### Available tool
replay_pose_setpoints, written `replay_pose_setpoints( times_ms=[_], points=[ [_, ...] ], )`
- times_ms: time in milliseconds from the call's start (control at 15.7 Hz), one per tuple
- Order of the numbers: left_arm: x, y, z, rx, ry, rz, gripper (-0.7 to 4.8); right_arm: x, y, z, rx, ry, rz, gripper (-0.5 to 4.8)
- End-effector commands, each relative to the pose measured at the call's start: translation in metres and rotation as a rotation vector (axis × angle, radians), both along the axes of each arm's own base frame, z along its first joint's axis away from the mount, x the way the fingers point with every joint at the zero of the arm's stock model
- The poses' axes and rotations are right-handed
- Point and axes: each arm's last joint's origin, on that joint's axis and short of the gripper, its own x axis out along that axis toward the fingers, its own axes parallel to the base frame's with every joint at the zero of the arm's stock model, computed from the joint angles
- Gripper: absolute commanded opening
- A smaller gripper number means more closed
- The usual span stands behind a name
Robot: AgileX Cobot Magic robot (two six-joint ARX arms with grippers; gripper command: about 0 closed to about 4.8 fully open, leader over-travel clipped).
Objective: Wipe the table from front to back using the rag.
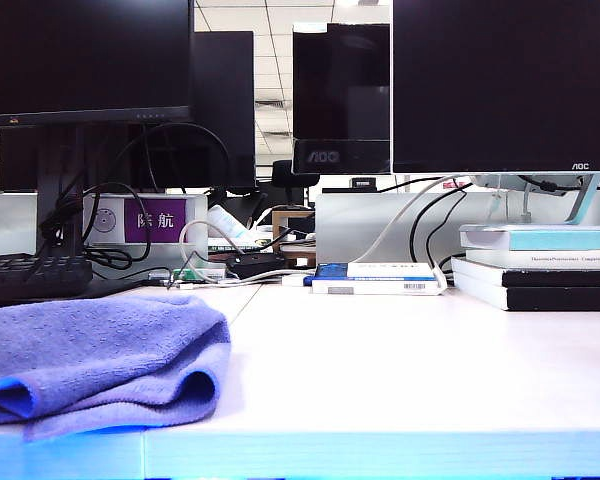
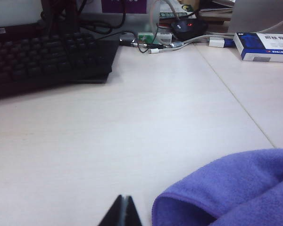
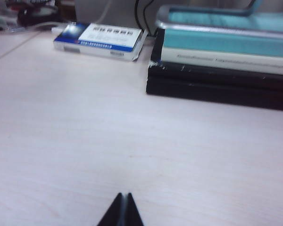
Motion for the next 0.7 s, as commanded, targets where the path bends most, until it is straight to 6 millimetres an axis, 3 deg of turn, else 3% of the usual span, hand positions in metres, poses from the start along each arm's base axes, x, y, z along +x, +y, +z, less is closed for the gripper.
replay_pose_setpoints(
  times_ms=[64, 703],
  points=[
    [-0.0003, -0.0002, -0.0023, 0.001, 0.018, -0.007, -0.04, 0.0006, -0.0008, -0.0012, 0.001, -0.005, -0.008, -0.01],
    [-0.0003, -0.0002, -0.0023, 0.001, 0.018, -0.007, -0.04, 0.0006, -0.0007, -0.0012, 0.0, -0.005, -0.008, -0.01]
  ],
)
